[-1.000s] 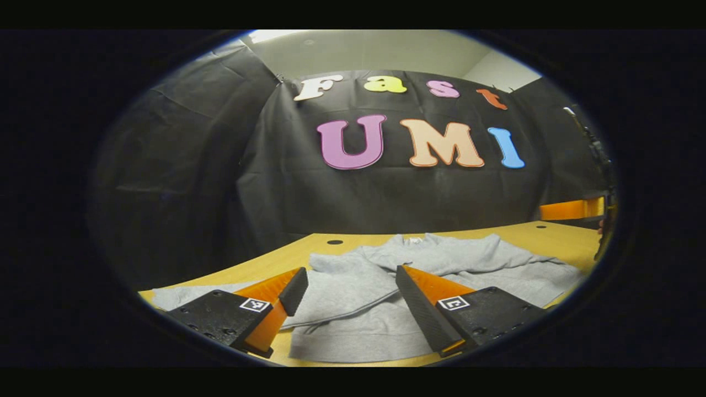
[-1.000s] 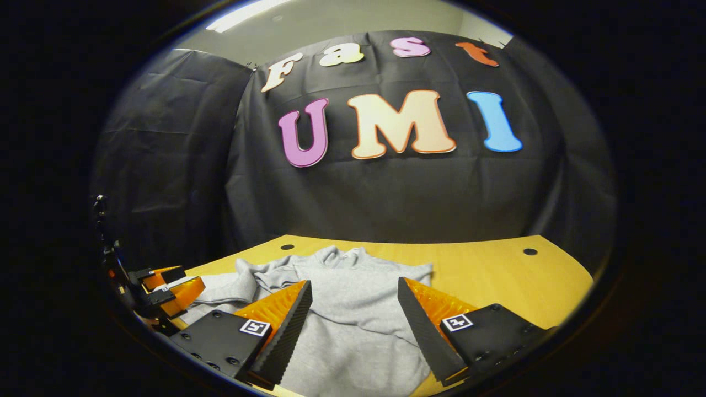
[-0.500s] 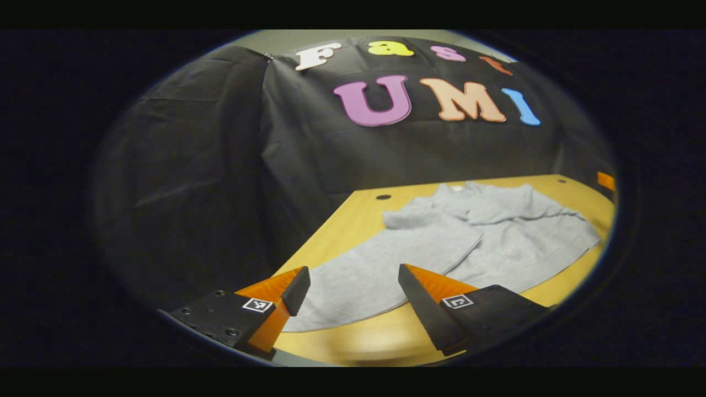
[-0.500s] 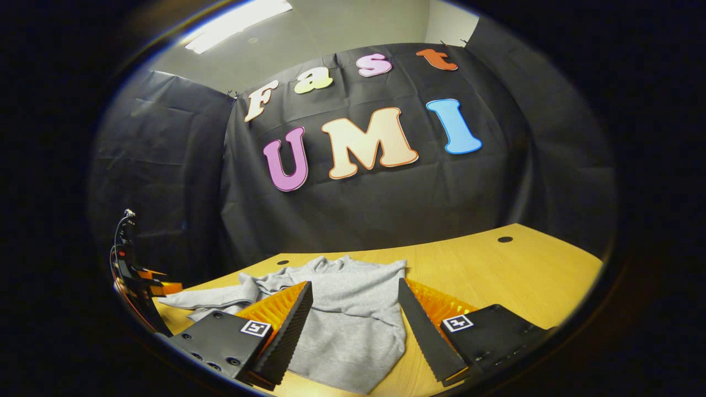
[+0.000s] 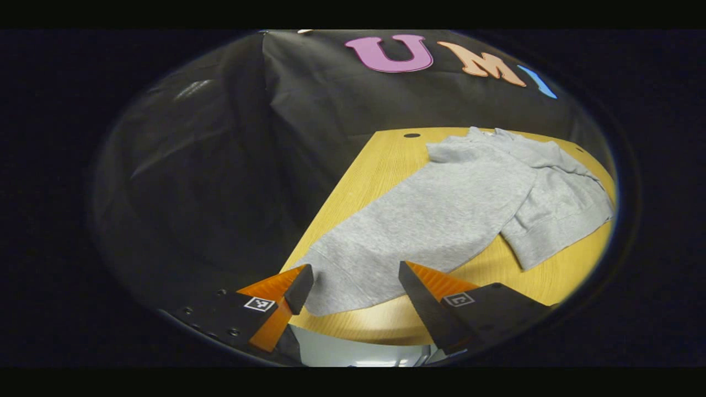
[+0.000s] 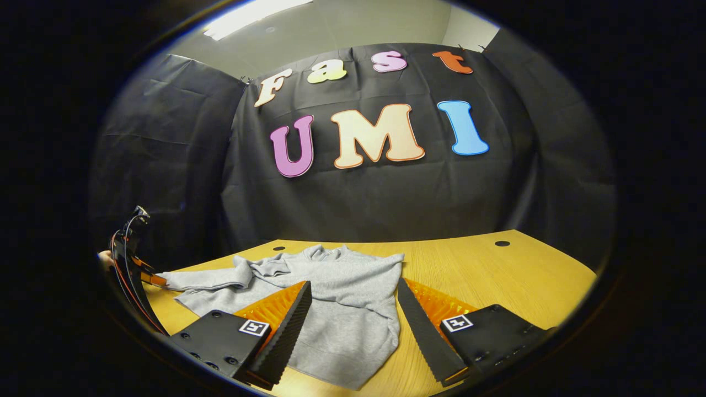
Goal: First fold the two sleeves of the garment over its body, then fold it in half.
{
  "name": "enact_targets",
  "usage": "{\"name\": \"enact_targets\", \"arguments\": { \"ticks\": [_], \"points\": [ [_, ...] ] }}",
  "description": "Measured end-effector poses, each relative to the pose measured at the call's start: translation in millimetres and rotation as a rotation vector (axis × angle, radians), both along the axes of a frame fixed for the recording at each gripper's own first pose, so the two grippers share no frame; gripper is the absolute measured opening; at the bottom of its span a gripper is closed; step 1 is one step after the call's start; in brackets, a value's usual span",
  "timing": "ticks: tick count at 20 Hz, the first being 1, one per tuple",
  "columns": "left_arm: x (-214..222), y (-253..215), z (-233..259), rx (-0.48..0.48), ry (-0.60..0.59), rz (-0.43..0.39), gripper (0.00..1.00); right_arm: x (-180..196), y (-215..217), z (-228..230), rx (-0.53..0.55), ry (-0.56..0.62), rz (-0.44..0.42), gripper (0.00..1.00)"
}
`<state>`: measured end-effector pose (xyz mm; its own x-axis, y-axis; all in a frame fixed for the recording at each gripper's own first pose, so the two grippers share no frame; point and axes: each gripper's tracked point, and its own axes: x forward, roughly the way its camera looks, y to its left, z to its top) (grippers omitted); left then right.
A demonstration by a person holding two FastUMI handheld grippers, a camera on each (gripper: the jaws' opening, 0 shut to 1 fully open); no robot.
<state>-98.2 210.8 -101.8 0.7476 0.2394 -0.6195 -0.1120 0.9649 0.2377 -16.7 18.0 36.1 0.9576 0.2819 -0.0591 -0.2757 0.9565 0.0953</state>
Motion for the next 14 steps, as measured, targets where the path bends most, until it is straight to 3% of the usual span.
{"name": "enact_targets", "arguments": {
  "ticks": [10, 14],
  "points": [
    [-0.6, -3.0, -6.2, -0.060, -0.006, -0.010, 0.91, -2.4, 3.6, -5.1, -0.006, 0.030, 0.022, 0.97],
    [-1.8, -3.0, -8.4, -0.148, -0.041, 0.007, 0.91, -4.7, 5.2, -5.4, -0.003, 0.040, 0.030, 0.97]
  ]
}}
